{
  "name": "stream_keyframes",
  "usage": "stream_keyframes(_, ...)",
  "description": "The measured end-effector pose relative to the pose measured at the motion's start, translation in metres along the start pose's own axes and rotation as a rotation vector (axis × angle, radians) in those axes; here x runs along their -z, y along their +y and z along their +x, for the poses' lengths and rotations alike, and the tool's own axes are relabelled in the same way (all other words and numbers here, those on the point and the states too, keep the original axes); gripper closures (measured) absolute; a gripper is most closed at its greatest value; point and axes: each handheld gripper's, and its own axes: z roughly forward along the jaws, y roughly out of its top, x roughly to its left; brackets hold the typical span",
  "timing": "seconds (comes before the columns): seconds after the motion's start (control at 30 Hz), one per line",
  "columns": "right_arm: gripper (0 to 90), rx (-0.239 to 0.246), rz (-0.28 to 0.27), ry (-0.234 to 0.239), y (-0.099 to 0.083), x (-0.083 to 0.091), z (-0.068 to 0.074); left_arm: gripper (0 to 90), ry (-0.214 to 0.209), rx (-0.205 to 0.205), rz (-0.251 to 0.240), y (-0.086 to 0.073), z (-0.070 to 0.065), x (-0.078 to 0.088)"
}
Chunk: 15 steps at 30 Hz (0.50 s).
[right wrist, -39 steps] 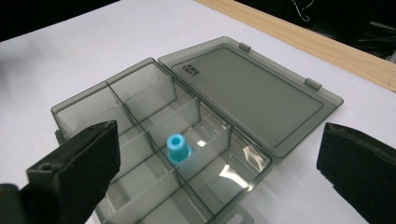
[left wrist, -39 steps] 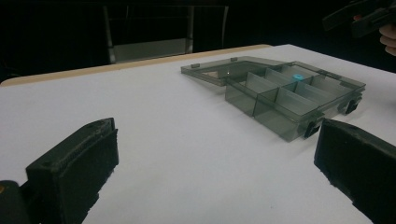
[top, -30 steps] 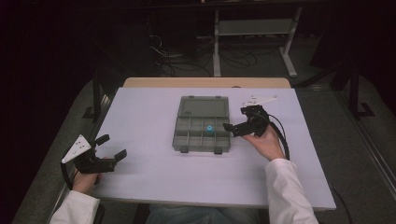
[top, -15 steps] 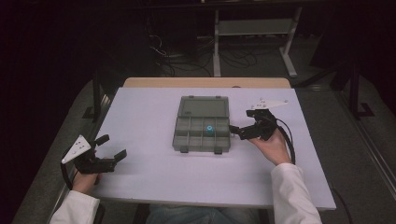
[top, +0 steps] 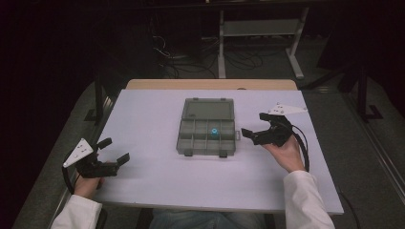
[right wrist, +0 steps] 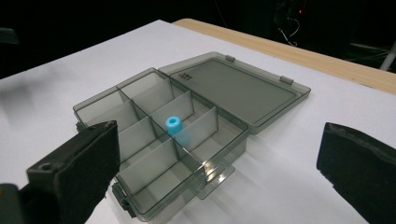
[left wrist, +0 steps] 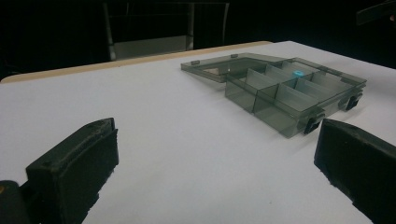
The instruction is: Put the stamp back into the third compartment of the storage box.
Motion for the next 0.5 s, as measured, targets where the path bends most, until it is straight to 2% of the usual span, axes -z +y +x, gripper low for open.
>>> stream_keyframes(0.5,0.0,-0.022,-0.046,0.001,-0.015,0.019,-0.005,0.0,-0.002,0.001,0.000,0.000,0.000,0.000)
